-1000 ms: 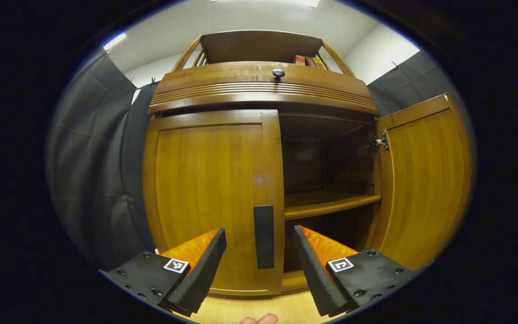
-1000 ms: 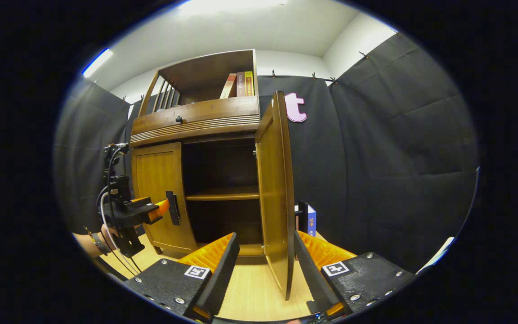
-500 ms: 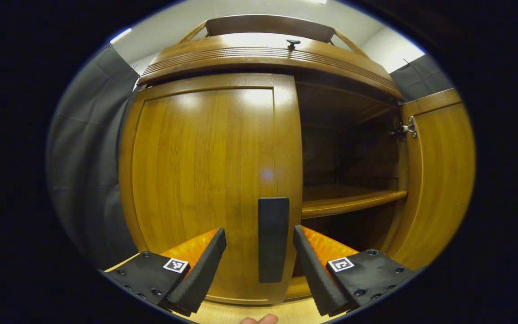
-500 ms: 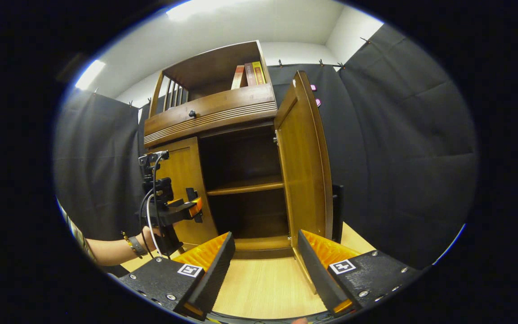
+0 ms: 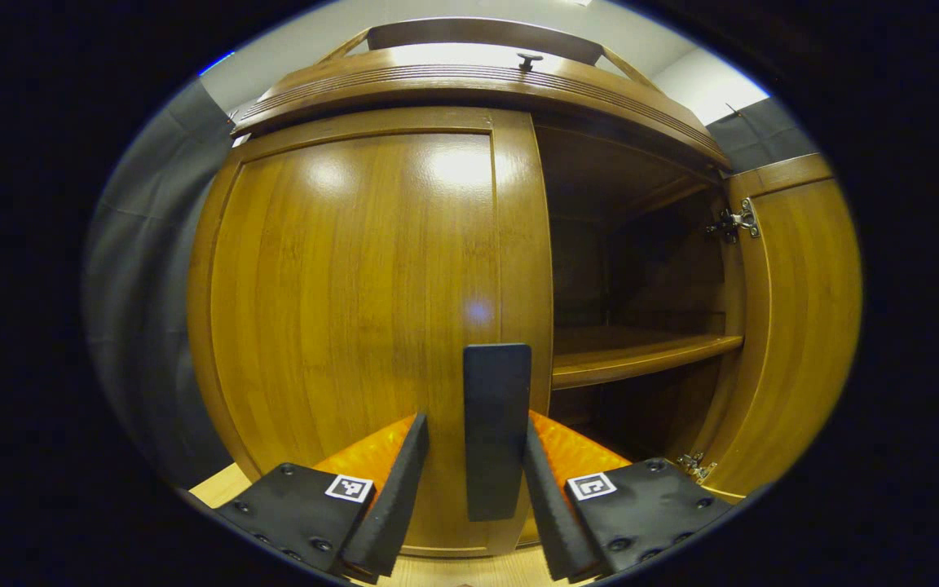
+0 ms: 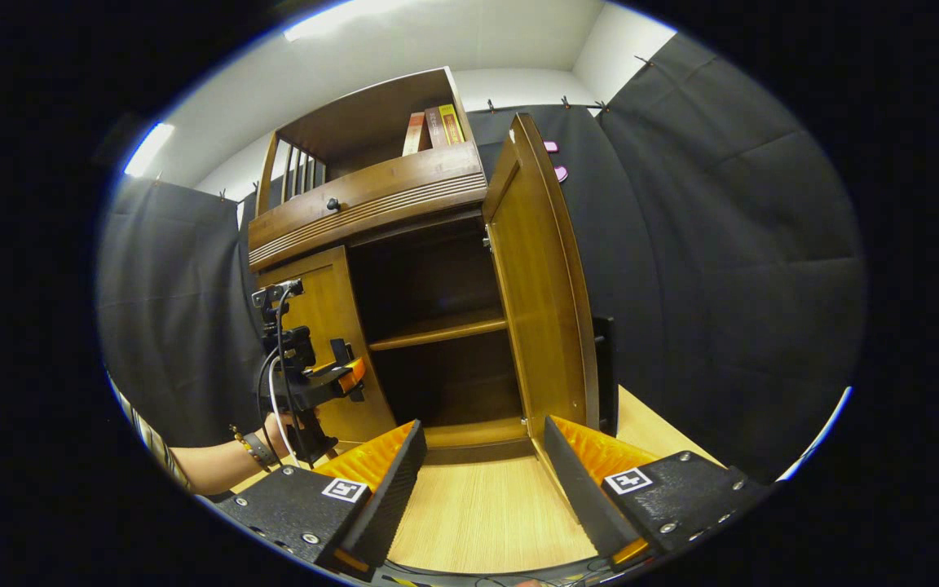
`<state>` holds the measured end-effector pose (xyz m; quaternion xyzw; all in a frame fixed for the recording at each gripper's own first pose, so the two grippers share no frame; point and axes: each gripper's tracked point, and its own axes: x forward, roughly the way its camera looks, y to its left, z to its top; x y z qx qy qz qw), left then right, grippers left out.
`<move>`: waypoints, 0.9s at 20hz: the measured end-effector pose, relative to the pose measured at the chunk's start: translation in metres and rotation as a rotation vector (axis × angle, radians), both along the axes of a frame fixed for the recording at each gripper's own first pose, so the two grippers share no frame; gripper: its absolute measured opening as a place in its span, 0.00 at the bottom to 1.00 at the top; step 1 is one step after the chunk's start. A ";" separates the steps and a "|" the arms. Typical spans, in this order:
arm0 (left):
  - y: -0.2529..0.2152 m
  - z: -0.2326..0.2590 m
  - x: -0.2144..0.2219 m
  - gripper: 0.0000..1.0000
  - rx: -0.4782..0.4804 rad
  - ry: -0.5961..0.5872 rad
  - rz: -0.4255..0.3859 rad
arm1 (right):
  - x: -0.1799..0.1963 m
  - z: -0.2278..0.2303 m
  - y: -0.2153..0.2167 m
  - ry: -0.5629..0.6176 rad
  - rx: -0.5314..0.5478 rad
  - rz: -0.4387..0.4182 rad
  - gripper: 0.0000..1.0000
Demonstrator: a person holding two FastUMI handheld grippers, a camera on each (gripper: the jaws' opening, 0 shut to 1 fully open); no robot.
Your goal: Open the right door of the double-door shoe cabinet with the right hand, and open the left door with the left hand.
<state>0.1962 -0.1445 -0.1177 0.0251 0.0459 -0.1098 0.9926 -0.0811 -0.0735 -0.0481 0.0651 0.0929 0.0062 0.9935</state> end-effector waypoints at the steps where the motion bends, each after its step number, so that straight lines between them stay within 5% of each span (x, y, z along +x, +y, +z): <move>1: -0.006 0.000 -0.003 0.62 0.013 0.005 -0.014 | -0.001 0.000 0.002 0.000 0.006 0.003 0.91; 3: -0.004 -0.003 -0.003 0.41 0.040 0.015 -0.010 | -0.002 0.001 0.002 -0.002 -0.003 -0.004 0.91; 7: -0.004 -0.003 -0.009 0.31 -0.013 0.058 0.006 | -0.004 -0.007 0.010 0.013 -0.045 -0.003 0.91; 18: 0.053 0.023 -0.113 0.32 -0.010 0.055 0.048 | -0.002 -0.019 0.056 0.023 -0.086 0.096 0.91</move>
